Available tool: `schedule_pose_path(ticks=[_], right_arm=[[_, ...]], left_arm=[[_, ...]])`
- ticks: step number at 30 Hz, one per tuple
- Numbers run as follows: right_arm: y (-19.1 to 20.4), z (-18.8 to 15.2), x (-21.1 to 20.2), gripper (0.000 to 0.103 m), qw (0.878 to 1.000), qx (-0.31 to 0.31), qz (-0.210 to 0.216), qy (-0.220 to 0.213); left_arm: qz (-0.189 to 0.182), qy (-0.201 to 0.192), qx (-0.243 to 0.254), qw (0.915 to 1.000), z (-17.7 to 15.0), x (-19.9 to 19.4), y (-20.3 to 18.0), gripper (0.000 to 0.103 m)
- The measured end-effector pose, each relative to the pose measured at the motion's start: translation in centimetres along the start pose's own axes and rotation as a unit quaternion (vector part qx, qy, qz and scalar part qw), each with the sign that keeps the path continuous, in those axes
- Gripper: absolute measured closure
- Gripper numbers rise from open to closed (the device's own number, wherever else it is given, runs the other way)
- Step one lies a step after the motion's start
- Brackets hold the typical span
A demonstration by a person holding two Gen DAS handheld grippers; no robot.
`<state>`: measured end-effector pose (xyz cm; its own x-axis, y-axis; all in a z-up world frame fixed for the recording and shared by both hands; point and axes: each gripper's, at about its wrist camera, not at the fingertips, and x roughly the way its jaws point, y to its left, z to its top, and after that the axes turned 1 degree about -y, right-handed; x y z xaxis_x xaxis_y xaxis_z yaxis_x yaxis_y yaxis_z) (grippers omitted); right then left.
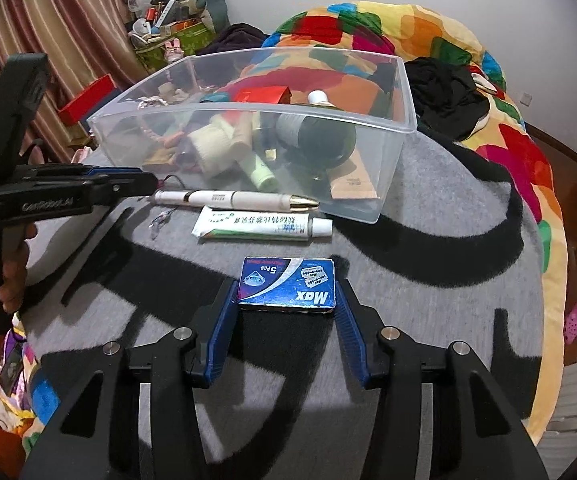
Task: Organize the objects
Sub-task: 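Grasp the pink clip with the left tool while the right tool grasps the blue Max box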
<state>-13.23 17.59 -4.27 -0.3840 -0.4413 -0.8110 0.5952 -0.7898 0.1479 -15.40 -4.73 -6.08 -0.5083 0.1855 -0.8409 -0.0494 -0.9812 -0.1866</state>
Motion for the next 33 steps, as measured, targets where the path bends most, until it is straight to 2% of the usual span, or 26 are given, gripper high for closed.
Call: schedule_pose_path(ticks=[1, 4, 6, 8, 9, 11, 15, 20, 24, 27, 33], right_arm=[[-0.1, 0.0, -0.1, 0.058, 1.000, 0.001, 0.001, 0.000], [-0.1, -0.2, -0.5, 0.058, 1.000, 0.003, 0.006, -0.004], [-0.1, -0.2, -0.8, 0.058, 1.000, 0.003, 0.008, -0.007], [-0.1, -0.1, -1.1, 0.058, 1.000, 0.003, 0.010, -0.010], [0.0, 0.0, -1.2, 0.058, 1.000, 0.004, 0.011, -0.013], [0.0, 0.0, -1.5, 0.058, 1.000, 0.005, 0.011, -0.017], [-0.2, 0.1, -2.7, 0.058, 0.999, 0.007, 0.007, -0.034], [-0.6, 1.0, -4.3, 0.058, 0.998, 0.015, 0.005, -0.063], [-0.4, 1.8, -4.8, 0.058, 0.997, 0.021, 0.007, -0.078], [-0.1, 2.2, -4.7, 0.058, 0.996, 0.020, 0.011, -0.081], [0.2, 3.8, -4.9, 0.058, 0.995, 0.022, 0.014, -0.093]], left_arm=[[-0.002, 0.001, -0.004, 1.0000, 0.1, 0.0, 0.2, 0.066], [-0.013, 0.004, -0.009, 0.9999, -0.1, 0.0, 0.7, 0.066], [-0.021, 0.003, -0.002, 0.9998, -0.4, -0.1, 0.4, 0.071], [-0.032, 0.011, 0.019, 0.9993, -0.9, -0.1, -0.6, 0.079], [-0.024, 0.009, 0.033, 0.9991, -1.2, -0.2, -1.2, 0.080], [-0.010, 0.006, 0.069, 0.9975, -1.9, -0.5, -2.8, 0.081], [-0.024, 0.000, 0.082, 0.9964, -2.6, -1.6, -3.9, 0.082], [-0.003, -0.032, 0.055, 0.9980, -1.6, -3.3, -2.5, 0.082], [0.013, -0.014, 0.018, 0.9997, -0.2, -1.5, -0.9, 0.082], [0.004, 0.005, -0.003, 1.0000, -0.1, 0.4, -0.4, 0.079], [0.014, 0.005, 0.027, 0.9995, -0.3, 0.4, -1.8, 0.077]])
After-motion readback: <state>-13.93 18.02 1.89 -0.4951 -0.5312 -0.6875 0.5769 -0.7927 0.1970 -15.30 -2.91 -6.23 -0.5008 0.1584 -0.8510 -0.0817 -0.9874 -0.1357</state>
